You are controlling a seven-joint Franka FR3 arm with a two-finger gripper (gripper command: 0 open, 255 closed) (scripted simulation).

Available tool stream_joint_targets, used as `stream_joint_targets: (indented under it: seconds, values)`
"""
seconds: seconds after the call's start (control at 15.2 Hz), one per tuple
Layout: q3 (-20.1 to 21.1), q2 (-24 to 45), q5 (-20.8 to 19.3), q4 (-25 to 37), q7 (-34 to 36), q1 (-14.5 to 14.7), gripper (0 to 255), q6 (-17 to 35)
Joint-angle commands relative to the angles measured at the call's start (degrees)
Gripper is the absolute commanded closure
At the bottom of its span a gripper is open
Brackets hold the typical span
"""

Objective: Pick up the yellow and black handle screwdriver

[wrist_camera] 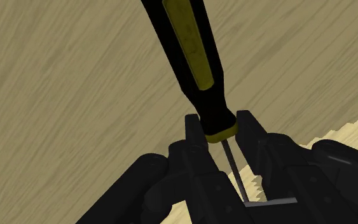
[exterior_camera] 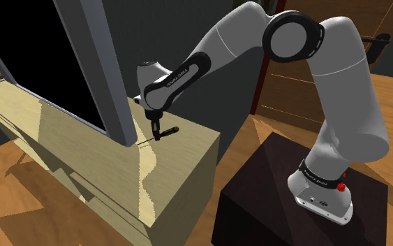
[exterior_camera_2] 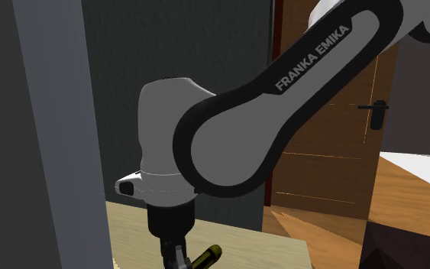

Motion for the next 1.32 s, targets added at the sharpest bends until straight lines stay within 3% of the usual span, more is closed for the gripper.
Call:
stream_joint_targets:
  seconds: [0.0,0.33,1.25]
  values:
    - [0.0,0.0,0.0,0.0,0.0,0.0,255,0.0]
    - [0.0,0.1,0.0,0.2,0.0,0.0,255,0.0]
    - [0.6,-6.0,0.8,1.9,-0.1,-0.4,255,-7.9]
